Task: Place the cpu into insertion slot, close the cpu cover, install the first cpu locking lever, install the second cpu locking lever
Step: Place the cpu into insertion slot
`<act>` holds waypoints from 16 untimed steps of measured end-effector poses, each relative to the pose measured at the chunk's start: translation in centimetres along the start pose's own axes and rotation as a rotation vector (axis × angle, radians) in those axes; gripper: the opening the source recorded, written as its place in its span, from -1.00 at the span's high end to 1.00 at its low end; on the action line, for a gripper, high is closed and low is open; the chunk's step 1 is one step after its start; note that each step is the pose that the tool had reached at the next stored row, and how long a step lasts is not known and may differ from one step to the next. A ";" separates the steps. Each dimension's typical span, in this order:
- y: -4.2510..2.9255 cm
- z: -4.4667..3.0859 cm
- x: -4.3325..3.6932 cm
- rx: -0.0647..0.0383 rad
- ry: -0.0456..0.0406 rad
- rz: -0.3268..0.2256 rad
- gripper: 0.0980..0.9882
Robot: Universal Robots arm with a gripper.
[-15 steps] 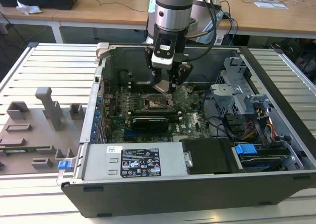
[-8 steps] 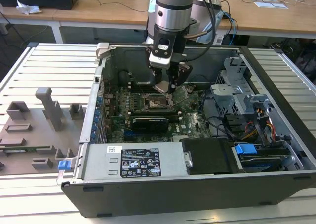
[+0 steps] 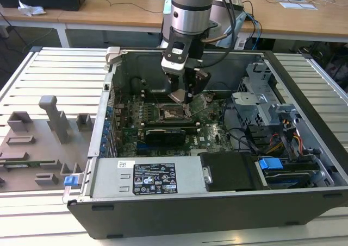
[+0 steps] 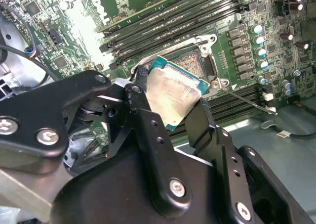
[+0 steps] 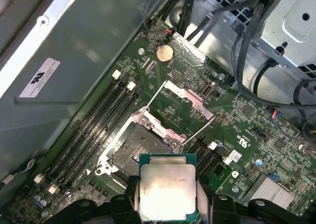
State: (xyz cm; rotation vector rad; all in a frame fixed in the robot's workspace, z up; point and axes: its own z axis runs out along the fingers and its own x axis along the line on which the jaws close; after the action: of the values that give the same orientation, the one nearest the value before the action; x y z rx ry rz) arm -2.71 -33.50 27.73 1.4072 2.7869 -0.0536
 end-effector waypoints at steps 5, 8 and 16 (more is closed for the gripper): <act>0.00 0.03 0.00 0.004 -0.0024 0.040 0.00; 0.00 0.04 0.00 0.006 -0.0044 0.066 0.00; 0.00 0.08 0.00 0.012 -0.0079 0.132 0.00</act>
State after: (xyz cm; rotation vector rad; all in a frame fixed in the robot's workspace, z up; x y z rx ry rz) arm -2.71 -33.50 27.66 1.5861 2.6843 -0.0741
